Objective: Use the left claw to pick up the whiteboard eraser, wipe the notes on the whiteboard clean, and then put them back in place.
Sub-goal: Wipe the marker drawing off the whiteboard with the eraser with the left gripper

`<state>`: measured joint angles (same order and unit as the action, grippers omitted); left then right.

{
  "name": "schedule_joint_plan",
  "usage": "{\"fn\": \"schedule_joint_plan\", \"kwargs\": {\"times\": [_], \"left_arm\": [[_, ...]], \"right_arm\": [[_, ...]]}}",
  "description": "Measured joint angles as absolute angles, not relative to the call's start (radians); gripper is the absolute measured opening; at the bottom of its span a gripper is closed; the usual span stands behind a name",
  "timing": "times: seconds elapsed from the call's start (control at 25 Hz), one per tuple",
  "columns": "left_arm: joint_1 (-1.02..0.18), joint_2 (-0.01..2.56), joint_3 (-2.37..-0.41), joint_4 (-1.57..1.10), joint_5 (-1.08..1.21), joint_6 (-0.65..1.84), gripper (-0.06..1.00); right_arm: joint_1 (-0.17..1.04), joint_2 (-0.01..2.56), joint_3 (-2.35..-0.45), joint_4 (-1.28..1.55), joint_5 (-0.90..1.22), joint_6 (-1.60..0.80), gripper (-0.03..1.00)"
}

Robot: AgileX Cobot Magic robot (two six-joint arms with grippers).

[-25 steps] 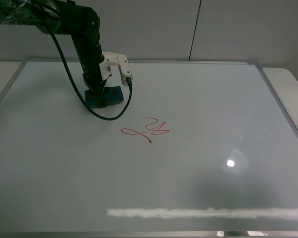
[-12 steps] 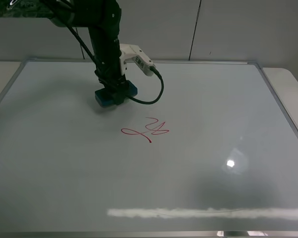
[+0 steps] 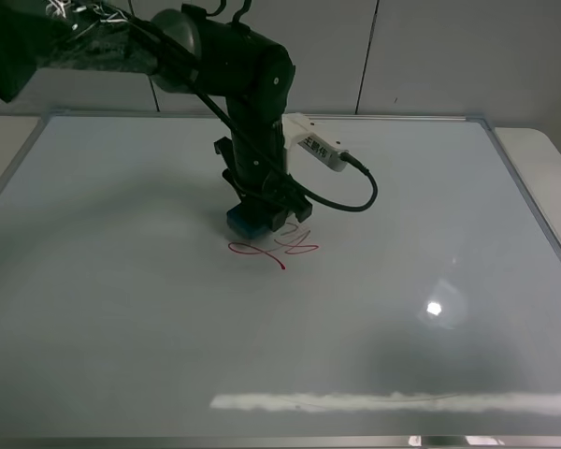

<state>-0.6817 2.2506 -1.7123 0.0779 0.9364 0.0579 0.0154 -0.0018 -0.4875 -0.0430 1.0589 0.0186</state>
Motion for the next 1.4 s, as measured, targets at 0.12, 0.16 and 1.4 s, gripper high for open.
{"fn": "schedule_joint_plan", "kwargs": {"times": [0.12,0.16,1.4], "left_arm": [[-0.74,2.251,-1.686,0.069,0.904,0.02,0.55],[-0.755,2.251,-1.683,0.063,0.9,0.016,0.55],[-0.828,2.315,-1.685,0.043,0.797,0.014,0.55]], "right_arm": [[0.015,-0.002,-0.487,-0.043,1.059,0.019,0.99],[0.015,-0.002,-0.487,-0.043,1.059,0.019,0.99],[0.015,-0.002,-0.487,-0.043,1.059,0.019,0.99]]}}
